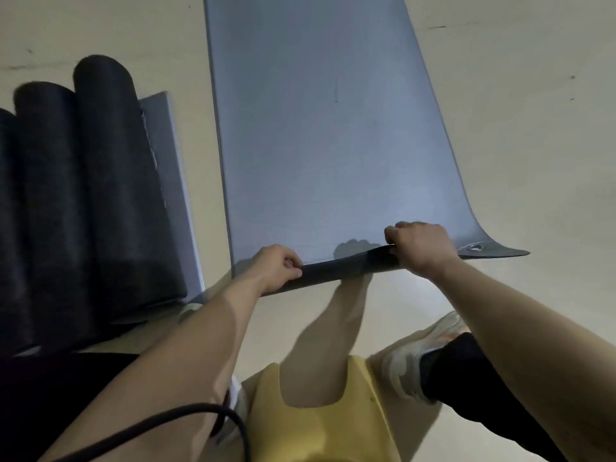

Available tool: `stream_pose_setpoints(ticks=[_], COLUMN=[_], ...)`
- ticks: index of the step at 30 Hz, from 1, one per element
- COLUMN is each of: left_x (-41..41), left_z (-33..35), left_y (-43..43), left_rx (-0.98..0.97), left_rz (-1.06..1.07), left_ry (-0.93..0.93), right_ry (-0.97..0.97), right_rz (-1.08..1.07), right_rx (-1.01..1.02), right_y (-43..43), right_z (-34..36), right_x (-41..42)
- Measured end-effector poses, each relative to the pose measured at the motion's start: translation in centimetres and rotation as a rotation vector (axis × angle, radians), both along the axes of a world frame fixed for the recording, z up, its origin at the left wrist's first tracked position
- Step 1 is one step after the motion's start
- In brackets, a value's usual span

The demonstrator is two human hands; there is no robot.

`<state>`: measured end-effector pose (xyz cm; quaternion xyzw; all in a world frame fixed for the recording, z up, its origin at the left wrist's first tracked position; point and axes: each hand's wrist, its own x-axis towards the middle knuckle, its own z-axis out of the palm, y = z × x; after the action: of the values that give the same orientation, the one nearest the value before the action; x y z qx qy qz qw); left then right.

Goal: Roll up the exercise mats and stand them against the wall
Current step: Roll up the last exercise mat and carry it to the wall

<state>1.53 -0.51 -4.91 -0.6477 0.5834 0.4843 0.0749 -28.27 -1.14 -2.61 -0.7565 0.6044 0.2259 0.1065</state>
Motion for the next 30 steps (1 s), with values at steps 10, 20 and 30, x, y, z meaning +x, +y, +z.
stream_pose_setpoints(ticks=[10,20,30], left_x=[-3.0,-2.3,0.0], left_z=[-6.2,-8.0,-2.4], left_y=[3.5,3.4,-7.4], left_rx=[-0.682,-0.396,-0.076], left_rz=[-0.349,-0.460,-0.305], left_ry=[-0.510,-0.447,-0.264], right_ry=[-0.092,-0.065,-0.197], right_rz=[-0.117,0.084,-0.076], right_rx=[-0.204,-0.021,0.239], right_y=[2.3,2.4,-6.8], right_z=[-6.8,-11.1,-5.4], right_x=[0.8,-2.0,-2.0])
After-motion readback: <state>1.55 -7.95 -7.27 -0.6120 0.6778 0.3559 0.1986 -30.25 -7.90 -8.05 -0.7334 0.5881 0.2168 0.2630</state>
